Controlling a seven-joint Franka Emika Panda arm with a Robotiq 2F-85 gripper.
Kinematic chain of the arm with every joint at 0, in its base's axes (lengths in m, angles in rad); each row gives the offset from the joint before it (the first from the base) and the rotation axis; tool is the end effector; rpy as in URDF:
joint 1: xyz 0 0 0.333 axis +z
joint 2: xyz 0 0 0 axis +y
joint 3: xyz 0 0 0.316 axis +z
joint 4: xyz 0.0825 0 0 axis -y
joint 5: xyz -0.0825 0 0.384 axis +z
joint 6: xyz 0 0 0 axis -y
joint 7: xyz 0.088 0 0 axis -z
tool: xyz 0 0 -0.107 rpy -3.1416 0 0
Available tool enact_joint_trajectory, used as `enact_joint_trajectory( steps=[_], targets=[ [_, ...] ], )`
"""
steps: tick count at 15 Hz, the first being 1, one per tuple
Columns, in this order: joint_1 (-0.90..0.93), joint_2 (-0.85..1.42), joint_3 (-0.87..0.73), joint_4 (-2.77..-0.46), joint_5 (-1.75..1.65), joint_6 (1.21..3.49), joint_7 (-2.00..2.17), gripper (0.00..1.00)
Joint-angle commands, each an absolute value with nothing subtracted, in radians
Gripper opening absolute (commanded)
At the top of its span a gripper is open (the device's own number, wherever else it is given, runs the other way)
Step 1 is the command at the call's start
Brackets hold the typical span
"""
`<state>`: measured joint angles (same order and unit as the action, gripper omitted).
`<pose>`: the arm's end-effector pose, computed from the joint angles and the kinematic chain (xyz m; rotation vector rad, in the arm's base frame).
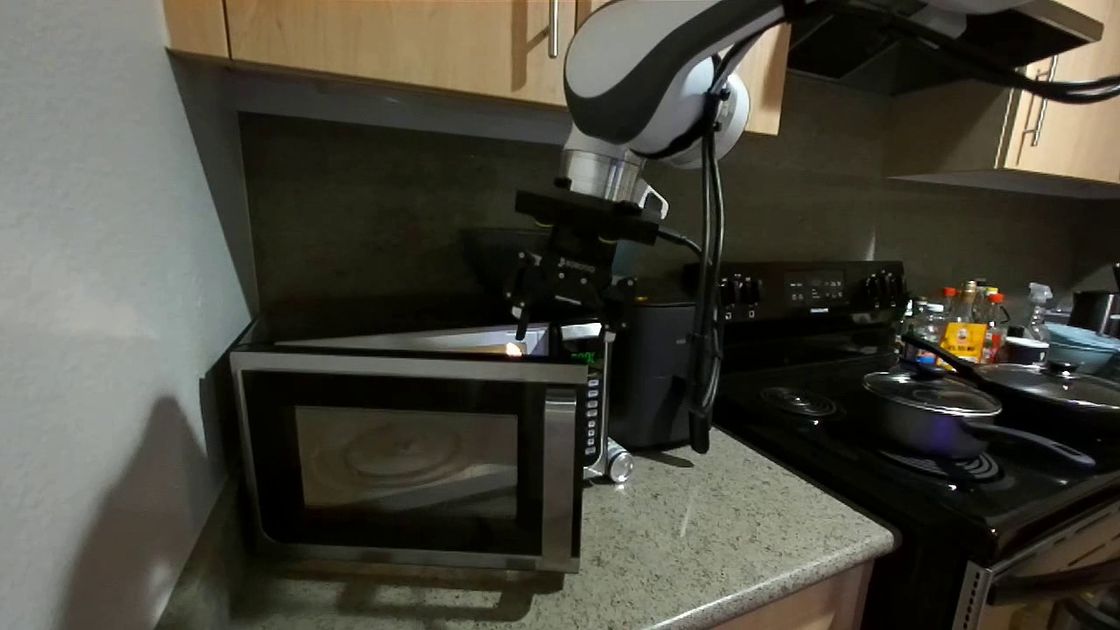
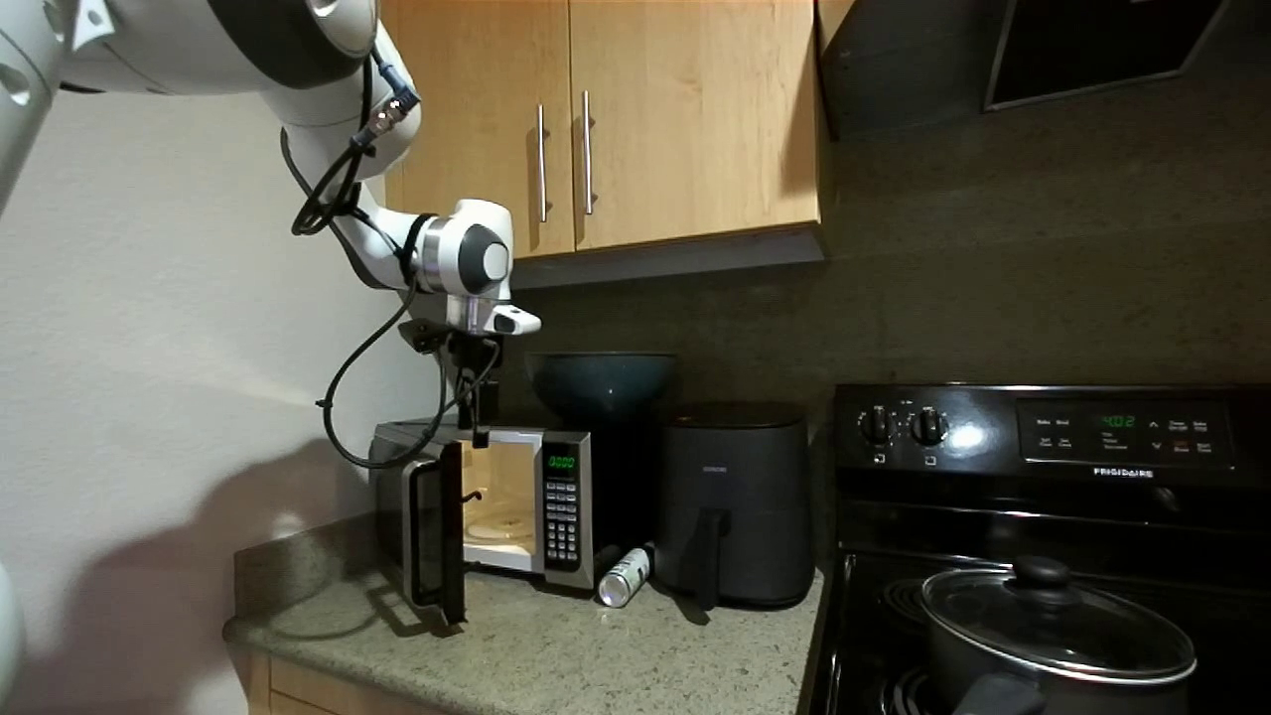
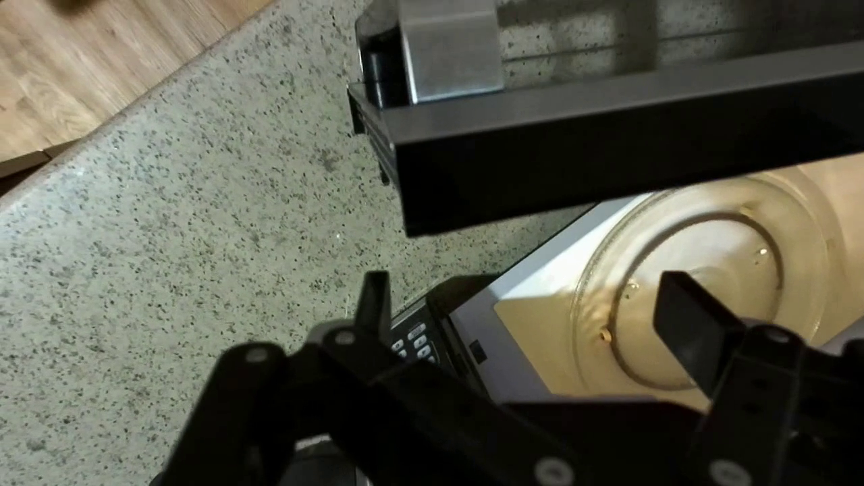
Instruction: Open the microwave door, place the blue bowl inside the microwave
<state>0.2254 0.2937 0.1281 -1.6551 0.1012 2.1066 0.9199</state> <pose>0.6216 0.2257 0.4565 -2.8032 0.8973 -0.0775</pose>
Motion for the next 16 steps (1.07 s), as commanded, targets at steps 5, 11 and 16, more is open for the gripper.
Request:
enact_joint_trajectory(
  steps=[5,11,16],
  targets=[
    [0.220,0.299,0.152,-1.680,0.197,1.984,0.811,1.00],
    [0.239,0.309,0.161,-1.681,0.194,1.937,0.783,1.00],
    [0.293,0.294,0.193,-1.695,0.159,1.932,0.717,1.00]
  ],
)
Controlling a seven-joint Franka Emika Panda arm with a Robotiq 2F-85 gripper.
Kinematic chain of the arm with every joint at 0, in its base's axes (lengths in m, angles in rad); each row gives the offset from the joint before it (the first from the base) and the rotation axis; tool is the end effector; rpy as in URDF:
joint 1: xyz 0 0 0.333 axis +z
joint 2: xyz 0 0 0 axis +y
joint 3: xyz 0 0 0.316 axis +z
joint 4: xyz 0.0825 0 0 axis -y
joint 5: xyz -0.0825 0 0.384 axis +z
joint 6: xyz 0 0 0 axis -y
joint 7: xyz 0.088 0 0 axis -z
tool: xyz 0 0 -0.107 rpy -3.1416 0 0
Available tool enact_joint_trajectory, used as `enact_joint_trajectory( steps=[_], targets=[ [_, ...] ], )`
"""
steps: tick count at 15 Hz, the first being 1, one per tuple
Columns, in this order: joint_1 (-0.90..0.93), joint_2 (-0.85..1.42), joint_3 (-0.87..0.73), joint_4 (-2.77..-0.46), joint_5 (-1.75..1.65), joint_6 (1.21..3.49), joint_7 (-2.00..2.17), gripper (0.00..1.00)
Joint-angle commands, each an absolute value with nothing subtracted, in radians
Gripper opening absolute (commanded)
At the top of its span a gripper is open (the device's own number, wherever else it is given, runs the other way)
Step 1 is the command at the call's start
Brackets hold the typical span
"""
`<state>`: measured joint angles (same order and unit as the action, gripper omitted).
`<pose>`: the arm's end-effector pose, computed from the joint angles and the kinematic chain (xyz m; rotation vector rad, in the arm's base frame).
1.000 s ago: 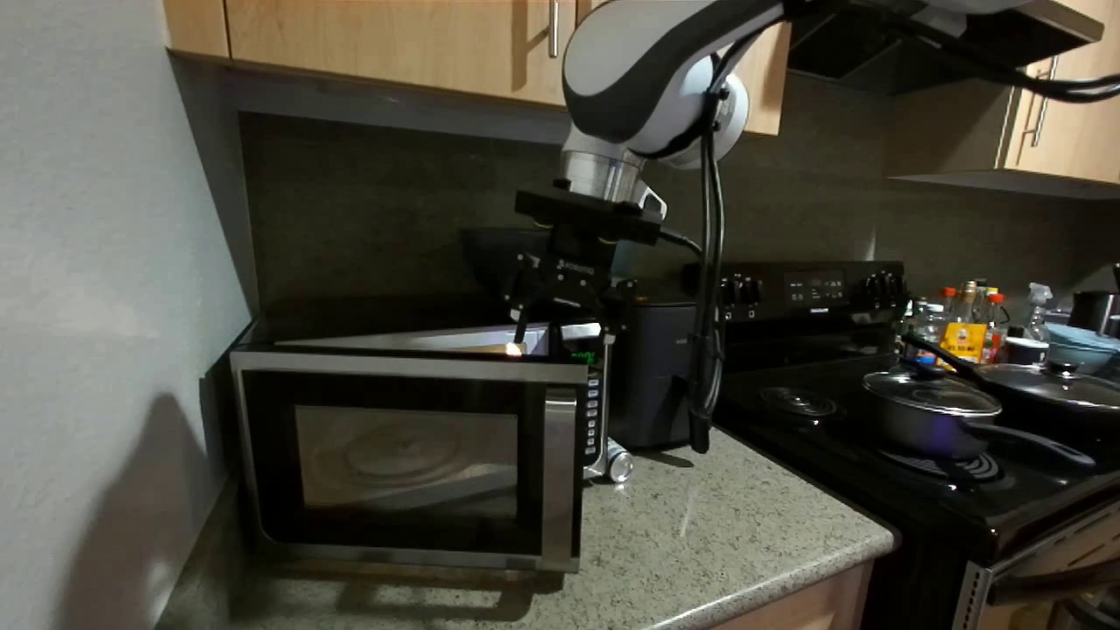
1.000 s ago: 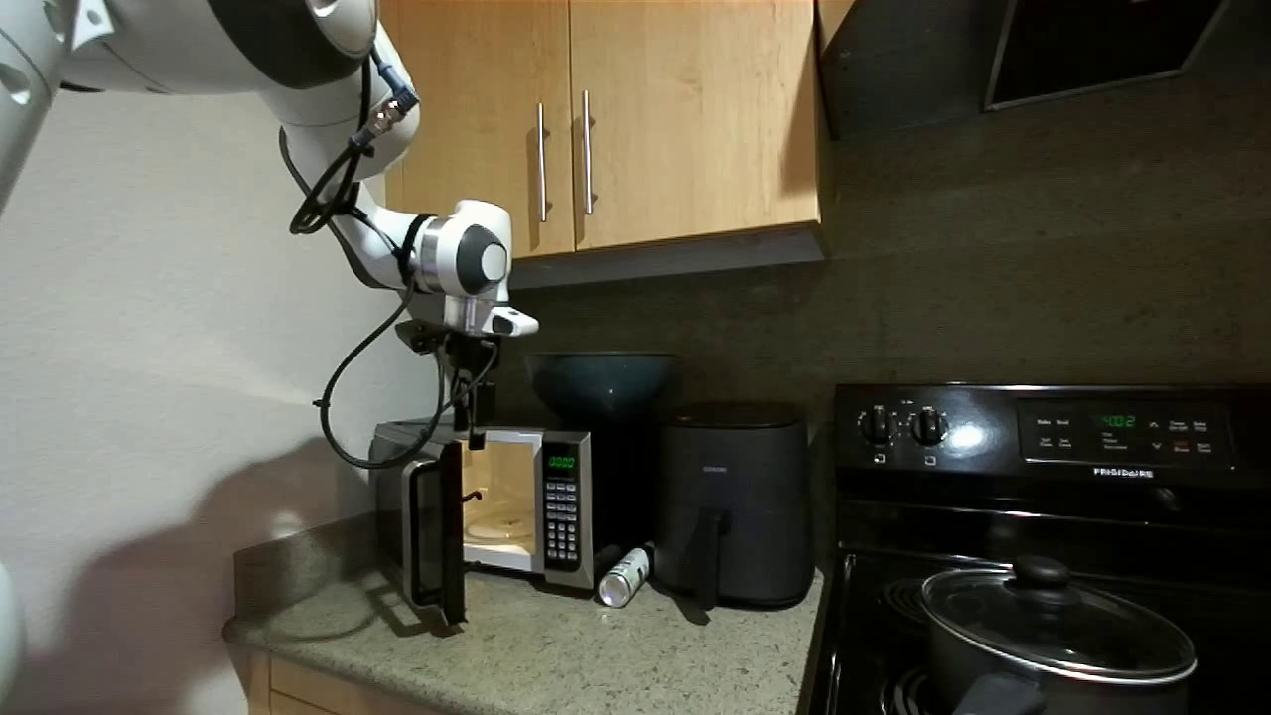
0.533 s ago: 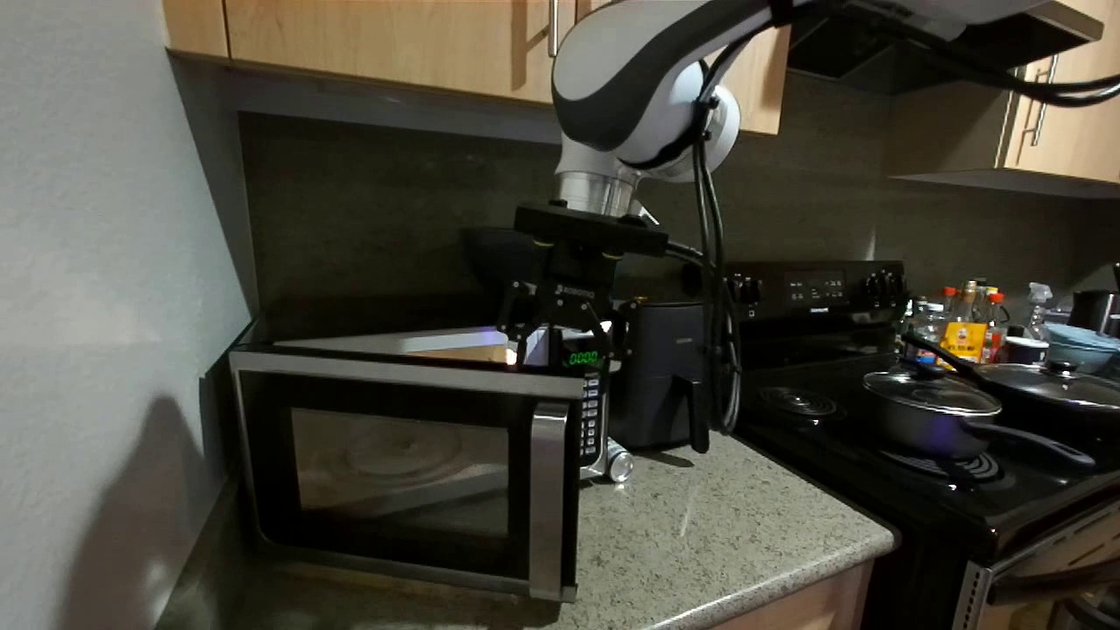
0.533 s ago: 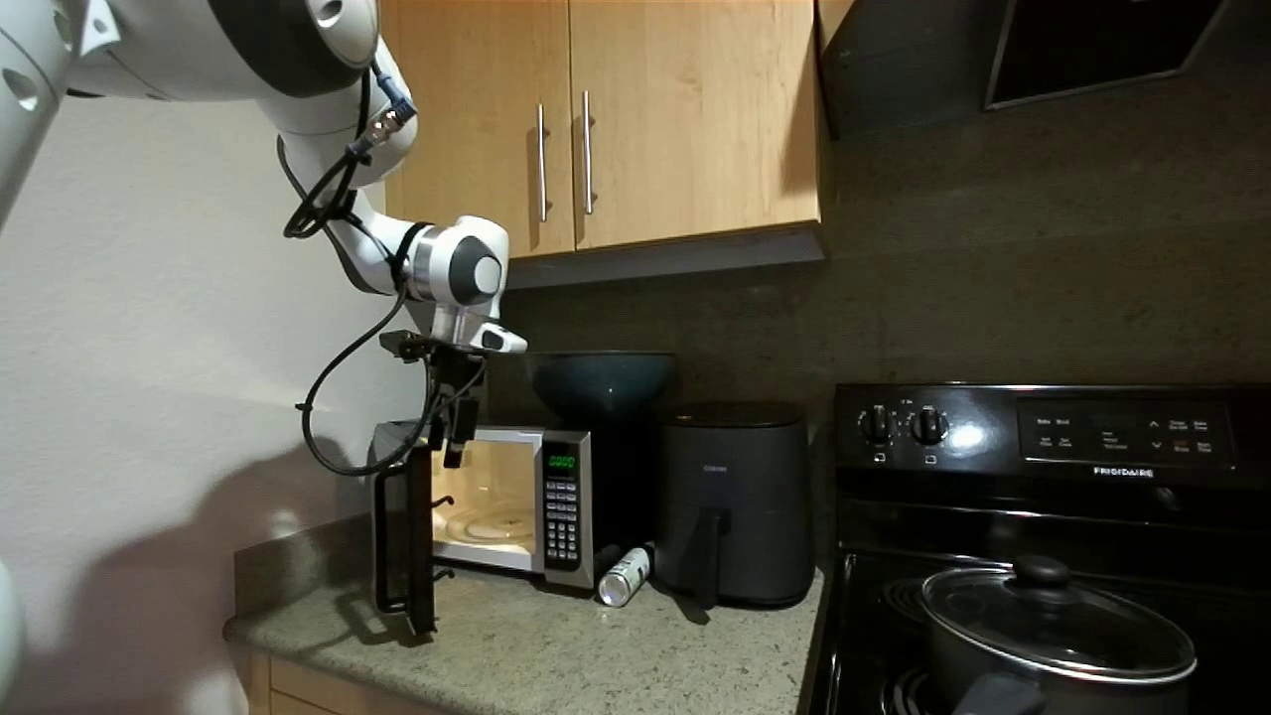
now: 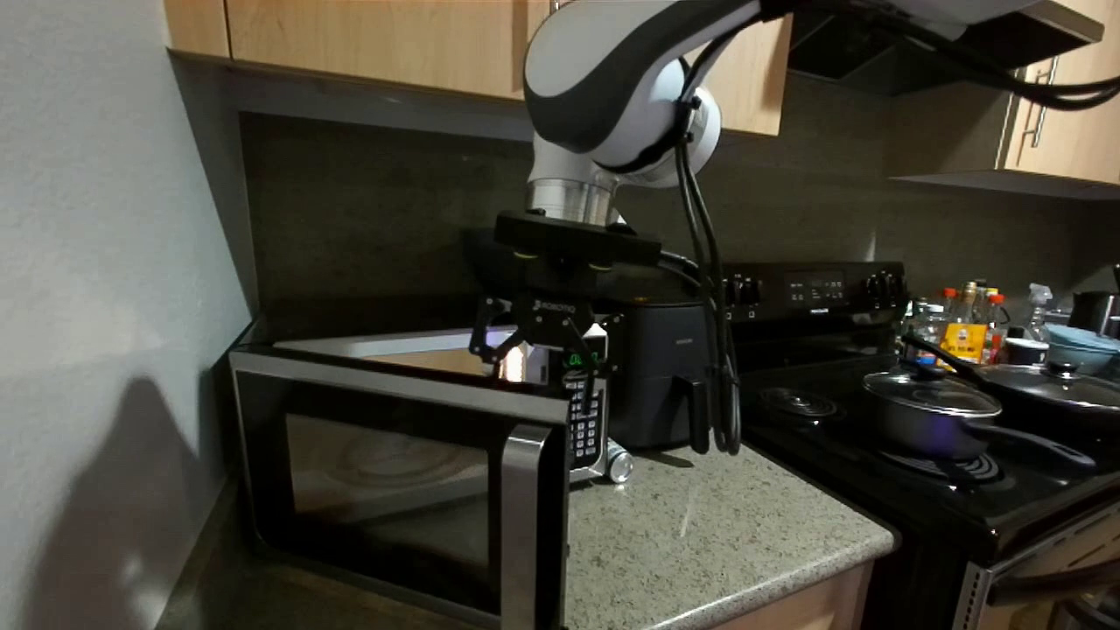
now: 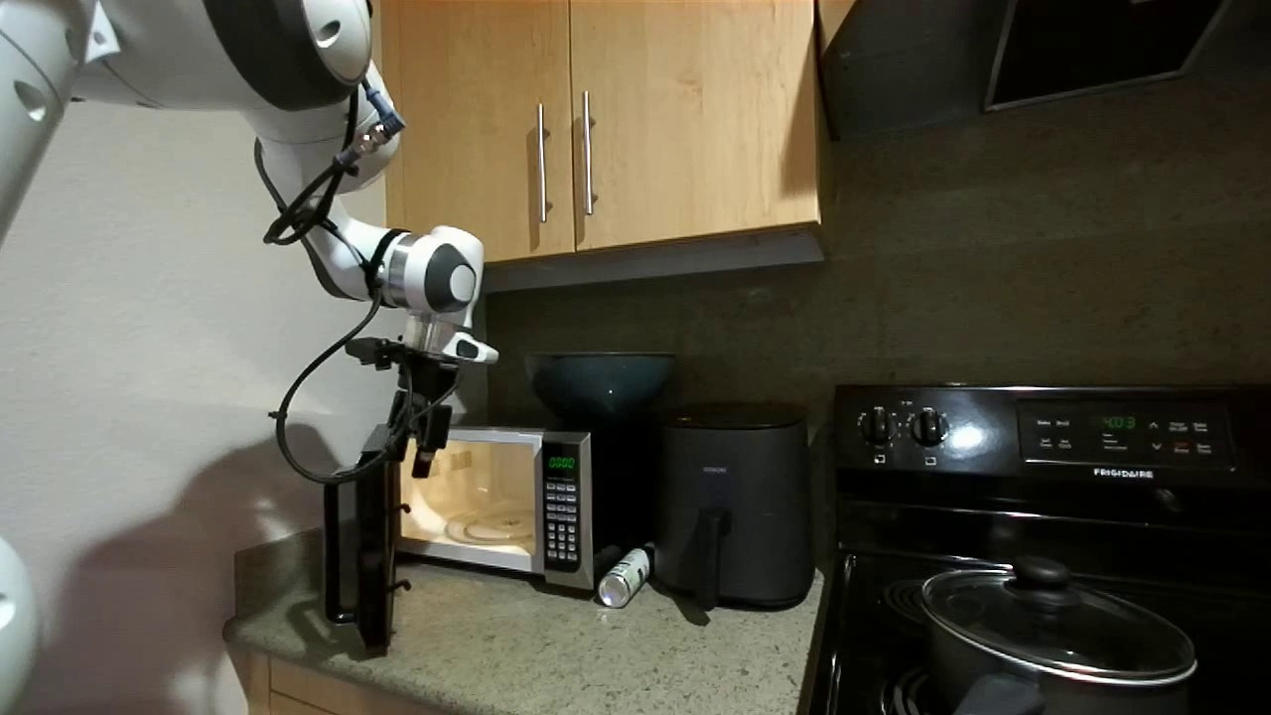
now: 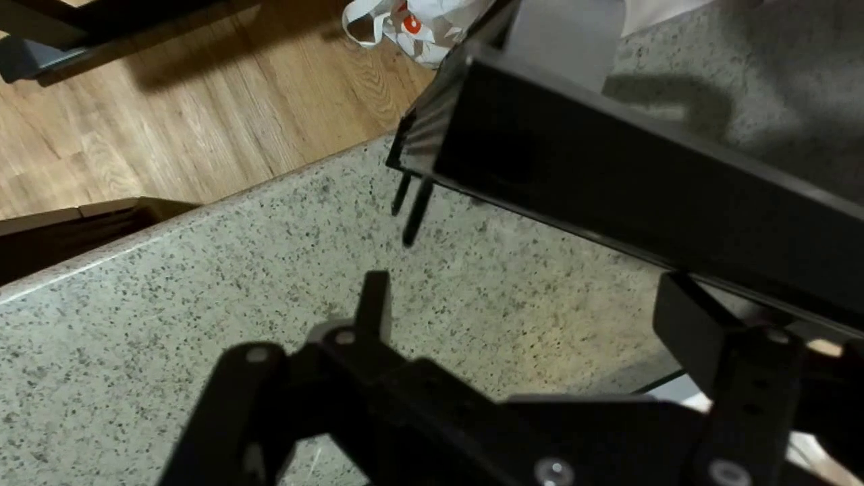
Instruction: Open the microwave door, place the blue bowl inside the microwave
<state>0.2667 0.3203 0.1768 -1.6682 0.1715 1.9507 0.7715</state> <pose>0.5833 0.2780 0.4207 -2.9172 0.5950 0.2240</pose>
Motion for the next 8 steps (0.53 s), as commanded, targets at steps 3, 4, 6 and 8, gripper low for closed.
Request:
enact_joint_trajectory(
  steps=[3,4,6,8],
  targets=[
    [0.316,0.299,0.203,-1.687,0.160,1.929,0.689,1.00],
    [0.320,0.300,0.204,-1.683,0.164,1.929,0.684,1.00],
    [0.323,0.301,0.202,-1.679,0.165,1.933,0.674,1.00],
    [0.319,0.300,0.197,-1.675,0.168,1.941,0.672,1.00]
  ],
)
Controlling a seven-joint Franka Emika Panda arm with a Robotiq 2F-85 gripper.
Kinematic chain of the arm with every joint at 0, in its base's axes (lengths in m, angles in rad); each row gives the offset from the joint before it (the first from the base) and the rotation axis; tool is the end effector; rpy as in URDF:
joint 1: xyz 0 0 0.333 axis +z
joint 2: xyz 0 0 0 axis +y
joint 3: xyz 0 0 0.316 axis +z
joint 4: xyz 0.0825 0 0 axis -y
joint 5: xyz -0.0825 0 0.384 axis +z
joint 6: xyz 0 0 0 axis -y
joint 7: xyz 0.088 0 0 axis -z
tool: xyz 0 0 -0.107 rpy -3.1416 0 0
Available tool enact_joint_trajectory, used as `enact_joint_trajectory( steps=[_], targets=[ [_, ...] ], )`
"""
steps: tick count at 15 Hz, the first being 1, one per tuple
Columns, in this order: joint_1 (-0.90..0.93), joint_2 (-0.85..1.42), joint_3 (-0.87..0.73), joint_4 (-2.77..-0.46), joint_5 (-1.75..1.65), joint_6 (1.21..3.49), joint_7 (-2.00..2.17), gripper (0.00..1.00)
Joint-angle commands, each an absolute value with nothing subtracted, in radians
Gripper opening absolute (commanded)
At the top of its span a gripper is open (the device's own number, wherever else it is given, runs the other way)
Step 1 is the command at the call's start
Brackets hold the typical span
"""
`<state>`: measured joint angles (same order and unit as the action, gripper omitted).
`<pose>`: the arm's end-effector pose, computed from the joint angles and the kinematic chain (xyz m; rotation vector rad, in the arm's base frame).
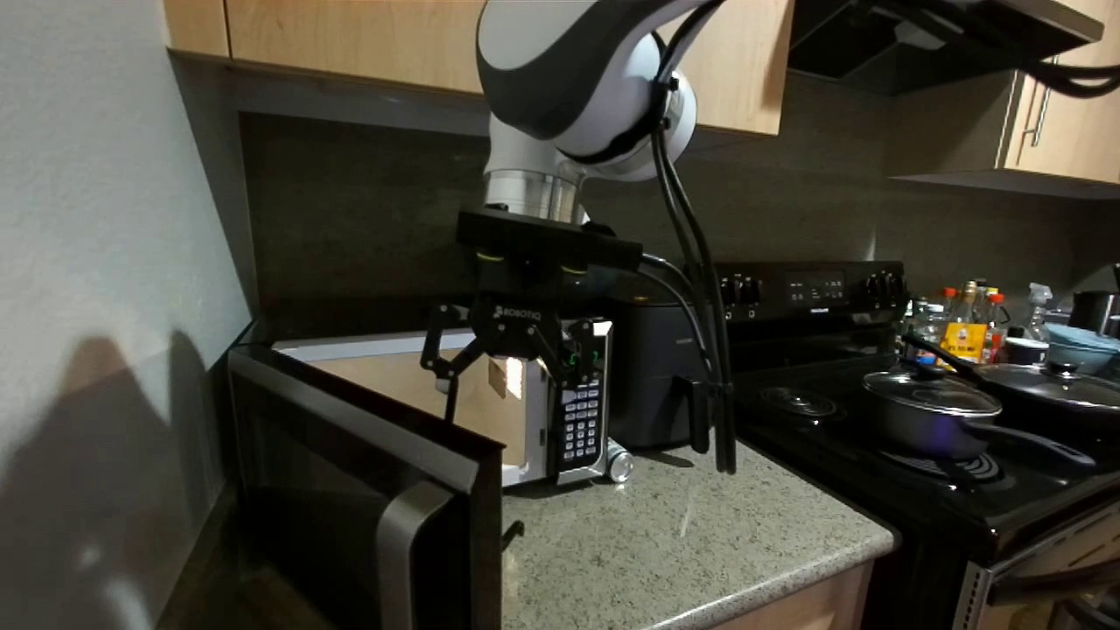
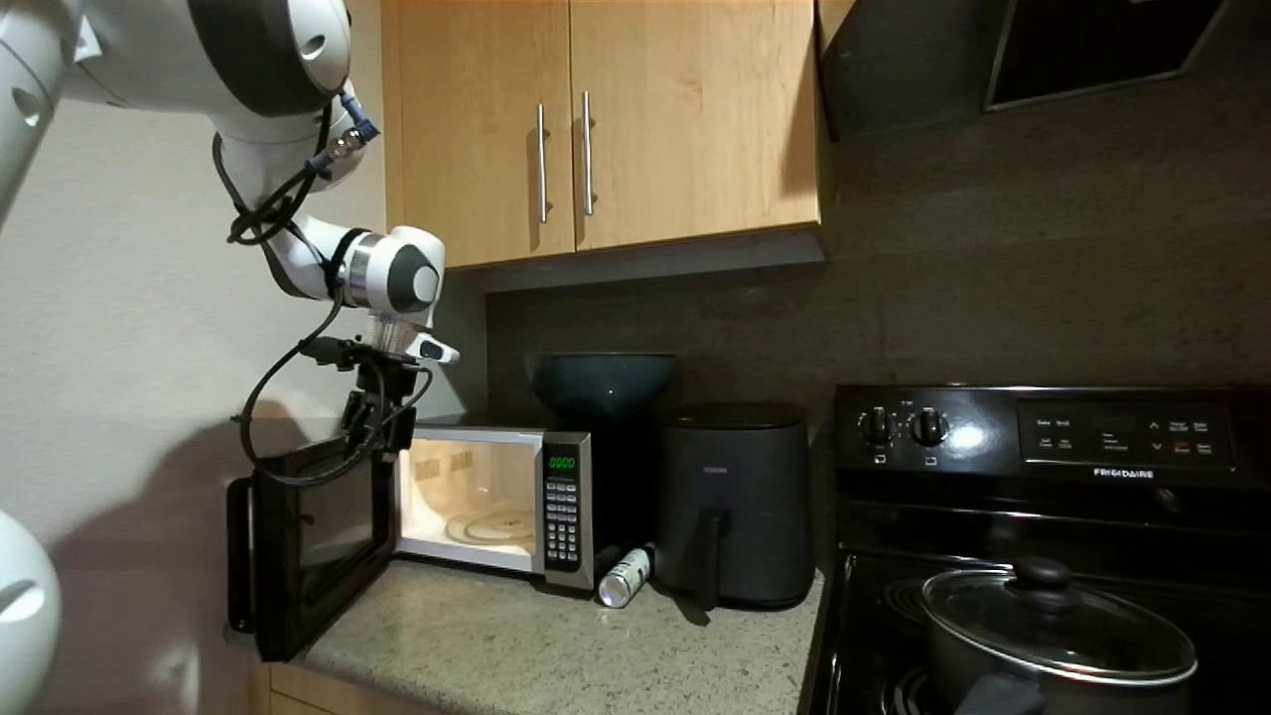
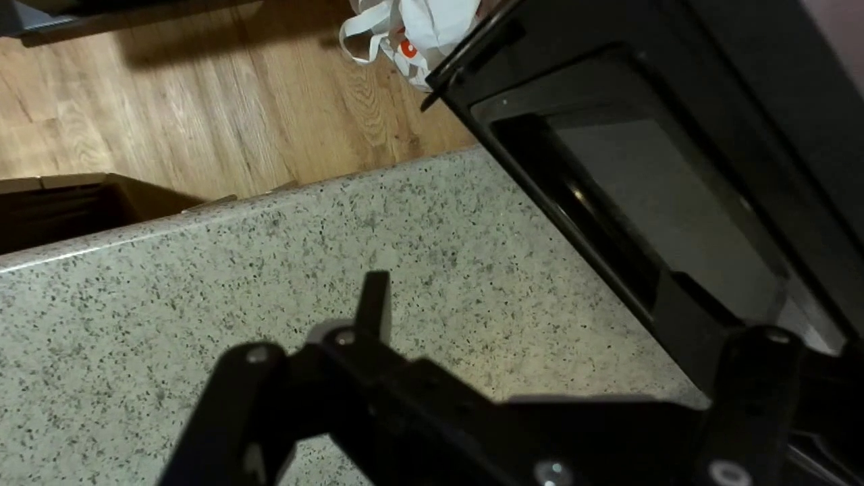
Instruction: Open the microwave door, place the blue bowl inside the microwave
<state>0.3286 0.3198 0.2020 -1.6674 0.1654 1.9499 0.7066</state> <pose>0.5577 0.3260 0.4222 -2.9529 0.3694 0.2261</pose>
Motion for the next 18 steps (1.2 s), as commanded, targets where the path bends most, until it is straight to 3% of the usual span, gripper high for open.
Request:
enact_joint_trajectory(
  steps=[1,7,18],
  targets=[
    [0.317,0.298,0.195,-1.675,0.171,1.945,0.671,1.00],
    [0.293,0.273,0.159,-1.681,0.151,1.998,0.680,1.00],
    [0.248,0.185,0.056,-1.733,0.077,2.618,0.789,1.00]
  ],
)
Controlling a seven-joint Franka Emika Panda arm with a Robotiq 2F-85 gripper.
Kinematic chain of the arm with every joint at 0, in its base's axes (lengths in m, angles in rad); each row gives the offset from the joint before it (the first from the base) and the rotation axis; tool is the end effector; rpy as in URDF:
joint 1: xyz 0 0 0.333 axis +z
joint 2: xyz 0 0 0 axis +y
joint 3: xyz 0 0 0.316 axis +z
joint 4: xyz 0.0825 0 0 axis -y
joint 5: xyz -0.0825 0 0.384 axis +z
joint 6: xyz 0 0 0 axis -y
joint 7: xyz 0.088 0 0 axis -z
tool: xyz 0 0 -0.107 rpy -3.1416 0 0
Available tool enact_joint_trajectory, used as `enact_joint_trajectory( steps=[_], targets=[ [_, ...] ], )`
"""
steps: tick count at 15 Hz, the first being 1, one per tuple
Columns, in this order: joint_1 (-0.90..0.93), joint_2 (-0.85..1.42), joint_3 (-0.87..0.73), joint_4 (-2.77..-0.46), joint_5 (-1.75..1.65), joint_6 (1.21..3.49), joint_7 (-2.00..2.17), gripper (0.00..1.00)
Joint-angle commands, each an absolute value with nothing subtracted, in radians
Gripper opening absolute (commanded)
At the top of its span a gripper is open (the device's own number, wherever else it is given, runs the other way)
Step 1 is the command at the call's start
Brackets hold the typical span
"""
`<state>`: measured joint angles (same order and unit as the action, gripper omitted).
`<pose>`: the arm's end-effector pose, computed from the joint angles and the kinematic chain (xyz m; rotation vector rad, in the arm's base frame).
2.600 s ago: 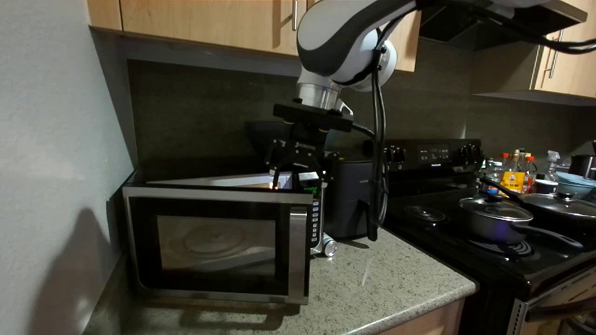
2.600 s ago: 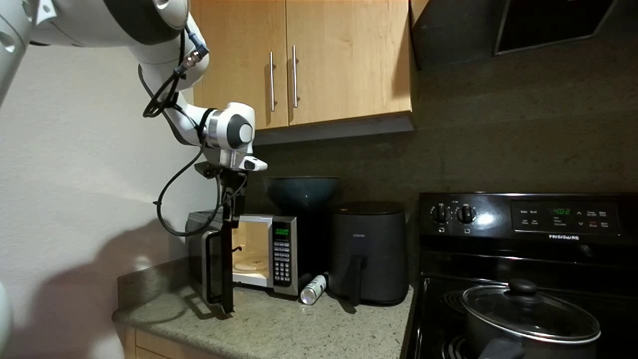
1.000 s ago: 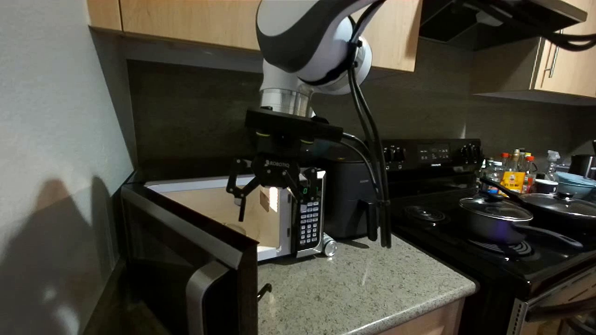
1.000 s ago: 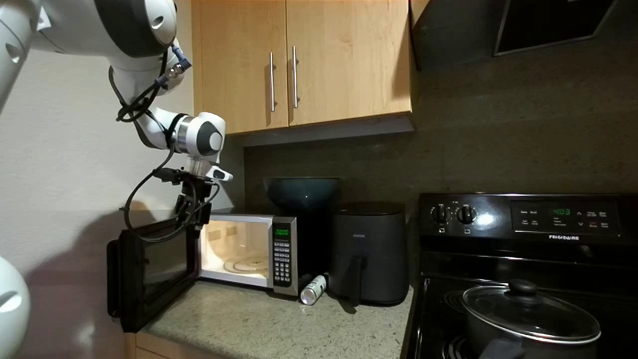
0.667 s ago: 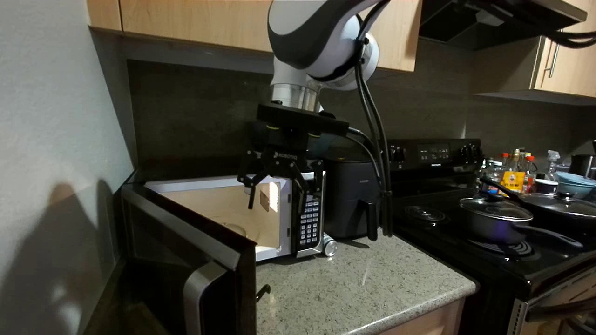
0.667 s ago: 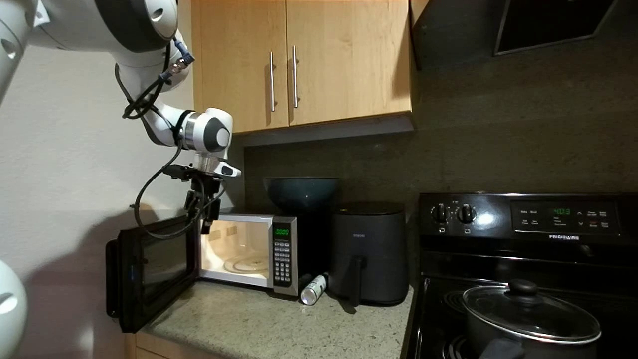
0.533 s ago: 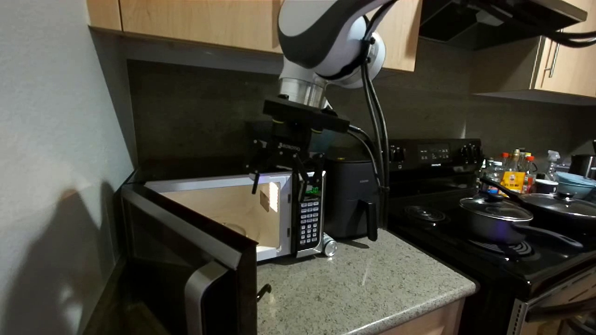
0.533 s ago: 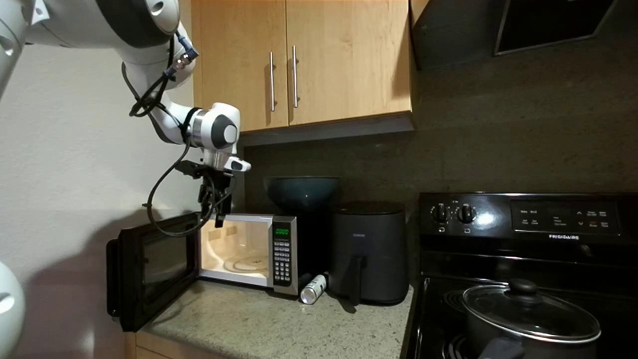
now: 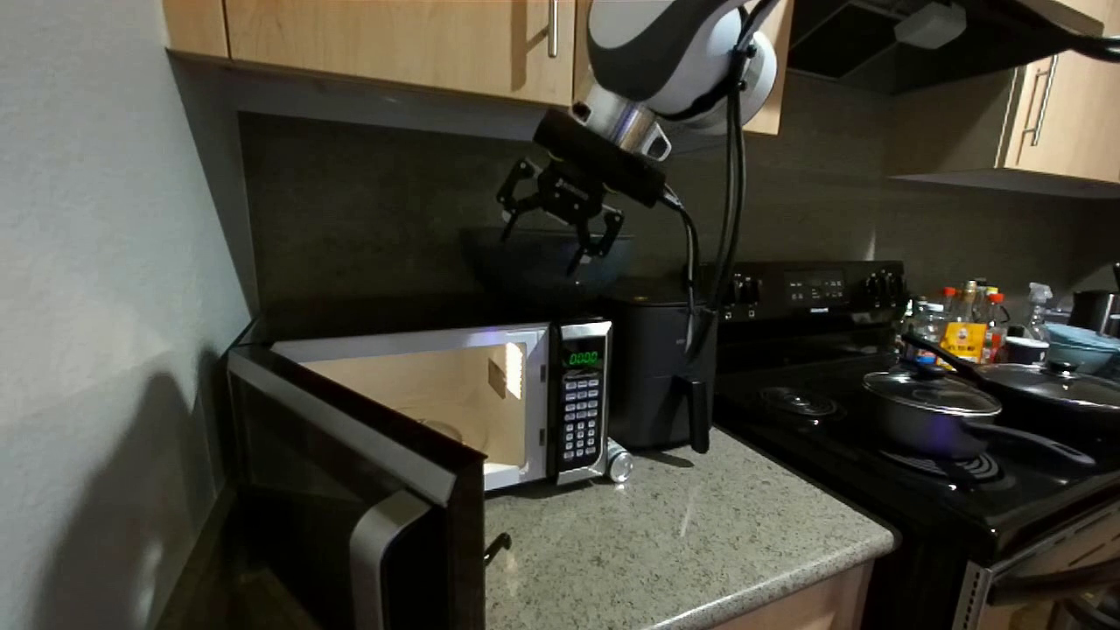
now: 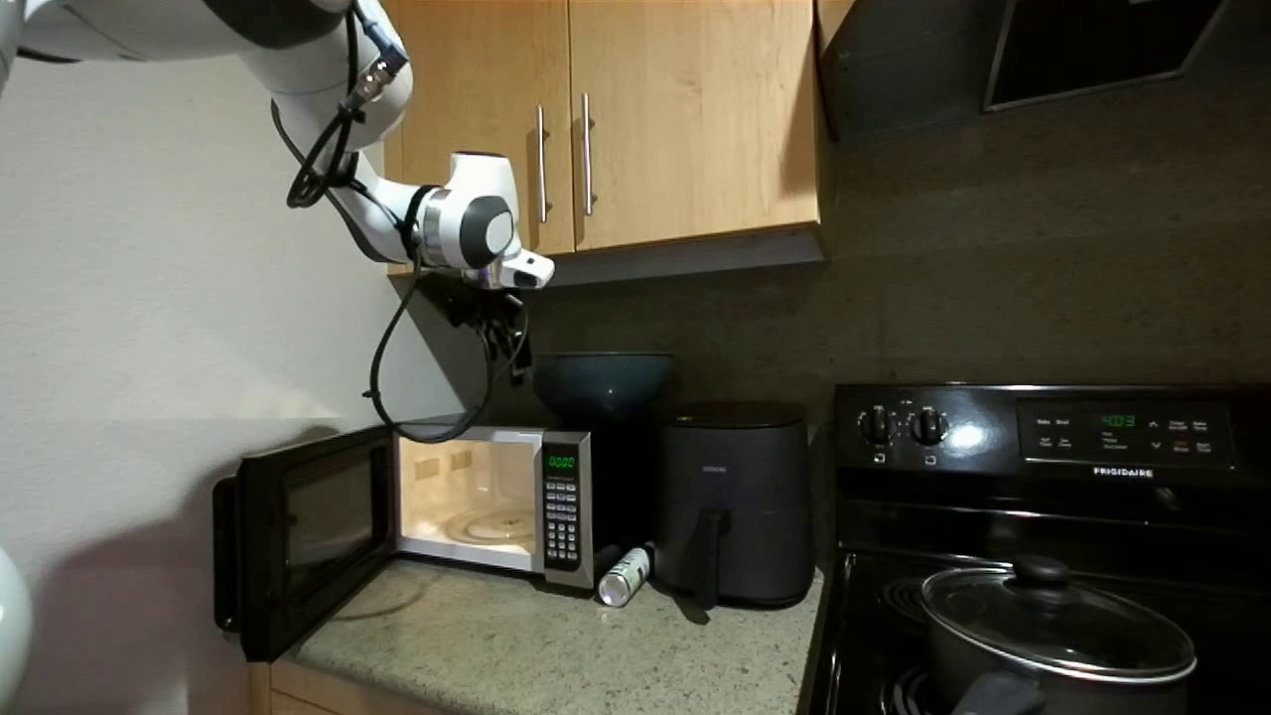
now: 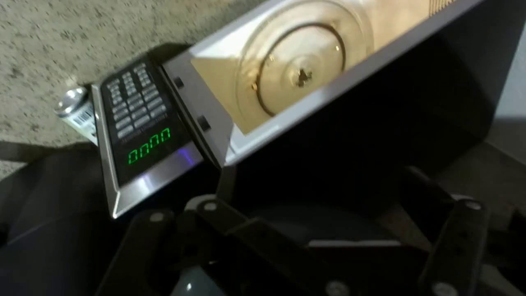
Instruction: Open the microwave door, place the blue bowl inside the microwave
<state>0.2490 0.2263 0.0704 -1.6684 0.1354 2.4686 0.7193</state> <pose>0.6409 0.2070 0.5367 -2.6043 0.6476 -0.6000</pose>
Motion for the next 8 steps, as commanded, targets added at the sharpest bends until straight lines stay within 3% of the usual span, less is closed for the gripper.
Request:
enact_joint_trajectory(
  steps=[1,4,8],
  targets=[
    [0.252,0.180,0.043,-1.742,0.046,2.677,0.819,1.00],
    [0.275,0.161,-0.013,-1.776,-0.070,2.783,0.938,1.00],
    [0.276,0.092,-0.038,-1.839,-0.117,2.730,1.026,1.00]
  ],
)
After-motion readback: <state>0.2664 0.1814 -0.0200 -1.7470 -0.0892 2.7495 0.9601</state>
